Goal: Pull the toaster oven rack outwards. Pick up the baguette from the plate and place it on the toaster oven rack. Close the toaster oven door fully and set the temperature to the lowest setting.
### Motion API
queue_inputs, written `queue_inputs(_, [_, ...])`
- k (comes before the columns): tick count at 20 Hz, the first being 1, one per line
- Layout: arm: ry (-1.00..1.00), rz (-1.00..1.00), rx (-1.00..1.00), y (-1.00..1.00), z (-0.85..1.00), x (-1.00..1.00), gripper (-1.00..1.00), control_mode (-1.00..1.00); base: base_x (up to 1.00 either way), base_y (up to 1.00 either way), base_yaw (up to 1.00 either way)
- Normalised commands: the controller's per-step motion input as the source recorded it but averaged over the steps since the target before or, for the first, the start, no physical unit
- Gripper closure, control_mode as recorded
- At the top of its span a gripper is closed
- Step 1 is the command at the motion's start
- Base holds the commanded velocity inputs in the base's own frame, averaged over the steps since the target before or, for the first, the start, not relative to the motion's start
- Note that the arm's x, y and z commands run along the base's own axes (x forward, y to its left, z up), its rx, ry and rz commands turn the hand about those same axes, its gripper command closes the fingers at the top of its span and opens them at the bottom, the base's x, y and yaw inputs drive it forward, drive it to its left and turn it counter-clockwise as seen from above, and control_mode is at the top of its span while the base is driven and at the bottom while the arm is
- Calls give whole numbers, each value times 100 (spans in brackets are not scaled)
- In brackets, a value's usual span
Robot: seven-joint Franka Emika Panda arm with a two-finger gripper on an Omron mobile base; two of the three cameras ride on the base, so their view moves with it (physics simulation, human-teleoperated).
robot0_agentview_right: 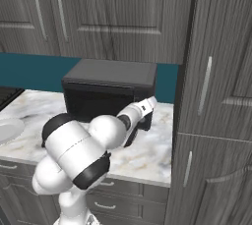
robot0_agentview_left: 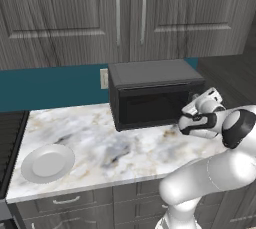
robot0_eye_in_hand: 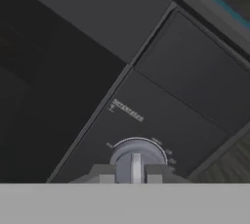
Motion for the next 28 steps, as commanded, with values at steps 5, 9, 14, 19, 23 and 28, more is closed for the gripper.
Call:
queue_inputs(5, [0, 19, -16, 0, -19, 11, 100, -100, 0, 0, 0])
queue_inputs(9, [2, 20, -16, 0, -19, 18, 100, -100, 0, 0, 0])
queue_inputs(14, [2, 20, -17, 0, -21, 15, 100, -100, 0, 0, 0])
queue_inputs(19, [3, 20, -19, 0, -25, 18, 100, -100, 0, 0, 0])
queue_inputs(23, [6, 19, -21, 0, -28, 25, 100, -100, 0, 0, 0])
queue_inputs(28, [8, 19, -22, 0, -29, 28, 100, -100, 0, 0, 0])
